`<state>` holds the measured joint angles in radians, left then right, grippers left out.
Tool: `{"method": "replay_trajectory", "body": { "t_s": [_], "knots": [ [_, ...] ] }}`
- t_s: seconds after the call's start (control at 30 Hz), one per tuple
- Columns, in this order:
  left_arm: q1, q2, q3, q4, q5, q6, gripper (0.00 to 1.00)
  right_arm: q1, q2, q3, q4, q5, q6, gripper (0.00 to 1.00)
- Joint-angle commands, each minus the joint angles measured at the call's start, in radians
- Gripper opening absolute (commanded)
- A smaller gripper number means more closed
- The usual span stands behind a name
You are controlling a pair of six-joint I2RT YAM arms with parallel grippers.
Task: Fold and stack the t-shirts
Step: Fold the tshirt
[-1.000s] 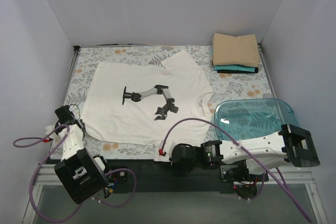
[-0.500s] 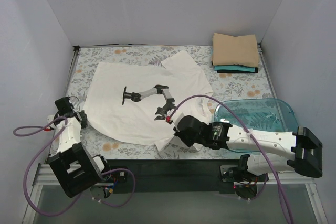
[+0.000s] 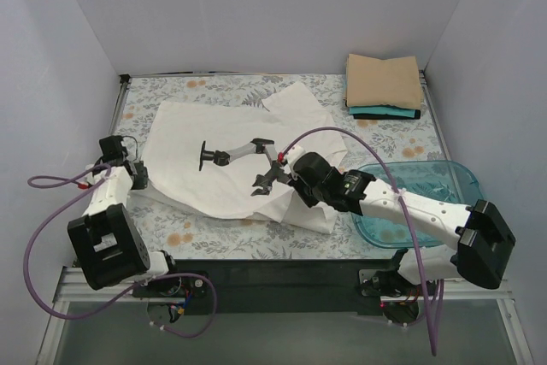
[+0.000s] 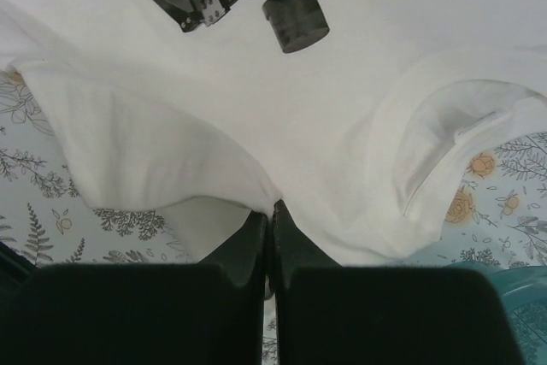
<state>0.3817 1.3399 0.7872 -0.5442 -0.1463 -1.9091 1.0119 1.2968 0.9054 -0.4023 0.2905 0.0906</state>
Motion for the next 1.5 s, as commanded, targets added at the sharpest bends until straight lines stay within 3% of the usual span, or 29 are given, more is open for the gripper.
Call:
{"method": "replay_trajectory", "body": {
  "t_s": [0.0,0.1,0.23,0.6,0.8,1.27,1.33,1.47],
  "knots": [
    [-0.001,0.014,0.052,-0.005,-0.041,-0.024,0.00,-0.048,0.025,0.091,0.019,-0.022,-0.052,0.01],
    [0.000,0.045,0.084,-0.005,-0.039,-0.024,0.00,-0.094,0.061,0.119,0.011,-0.076,-0.063,0.01],
    [-0.004,0.087,0.127,0.004,-0.030,-0.019,0.00,-0.128,0.111,0.216,-0.007,-0.037,-0.081,0.01],
    [-0.018,0.168,0.199,0.023,-0.042,0.008,0.00,-0.188,0.170,0.286,-0.033,-0.028,-0.123,0.01],
    [-0.036,0.180,0.211,0.110,-0.027,0.048,0.00,-0.214,0.197,0.309,-0.046,-0.022,-0.132,0.01],
    [-0.072,0.396,0.331,0.118,0.002,0.114,0.00,-0.277,0.292,0.357,-0.043,-0.011,-0.121,0.01],
    [-0.084,0.423,0.345,0.119,-0.004,0.116,0.23,-0.318,0.367,0.407,-0.036,-0.008,-0.123,0.01],
    [-0.090,0.421,0.362,0.116,-0.035,0.128,0.43,-0.352,0.464,0.472,-0.026,-0.008,-0.140,0.01]
  ]
}}
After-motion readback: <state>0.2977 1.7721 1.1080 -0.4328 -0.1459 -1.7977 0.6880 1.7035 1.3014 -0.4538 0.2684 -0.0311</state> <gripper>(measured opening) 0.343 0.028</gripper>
